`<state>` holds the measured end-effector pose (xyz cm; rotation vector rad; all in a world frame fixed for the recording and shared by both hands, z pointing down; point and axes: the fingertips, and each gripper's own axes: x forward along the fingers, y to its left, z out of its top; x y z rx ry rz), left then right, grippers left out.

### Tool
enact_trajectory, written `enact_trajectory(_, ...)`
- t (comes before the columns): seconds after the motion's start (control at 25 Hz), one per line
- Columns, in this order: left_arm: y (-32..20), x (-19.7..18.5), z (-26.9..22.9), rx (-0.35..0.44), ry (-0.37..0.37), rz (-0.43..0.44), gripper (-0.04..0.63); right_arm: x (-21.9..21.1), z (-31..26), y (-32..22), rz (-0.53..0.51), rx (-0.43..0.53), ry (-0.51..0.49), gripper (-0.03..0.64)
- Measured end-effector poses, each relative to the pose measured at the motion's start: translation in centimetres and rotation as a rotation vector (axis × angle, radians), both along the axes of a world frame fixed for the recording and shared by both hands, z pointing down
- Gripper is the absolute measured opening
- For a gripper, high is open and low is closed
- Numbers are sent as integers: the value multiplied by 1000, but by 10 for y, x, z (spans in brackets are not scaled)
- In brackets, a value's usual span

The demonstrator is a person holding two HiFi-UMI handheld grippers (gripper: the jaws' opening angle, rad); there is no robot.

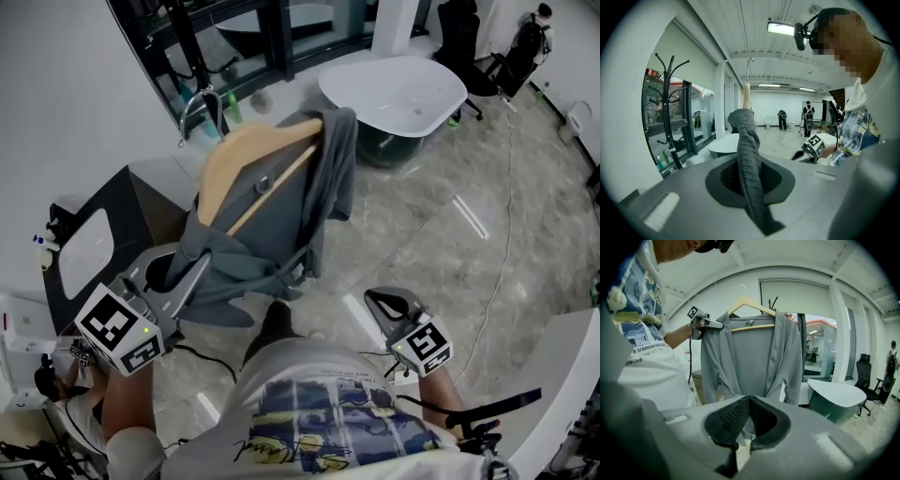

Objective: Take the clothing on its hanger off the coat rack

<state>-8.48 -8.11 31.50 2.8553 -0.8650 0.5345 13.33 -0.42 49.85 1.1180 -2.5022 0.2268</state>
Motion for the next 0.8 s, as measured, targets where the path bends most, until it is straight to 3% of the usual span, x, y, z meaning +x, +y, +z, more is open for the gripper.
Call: enact_trajectory(0.8, 57, 28, 15, -8, -3, 101, 8, -8, -1, -4, -44, 39, -2, 2)
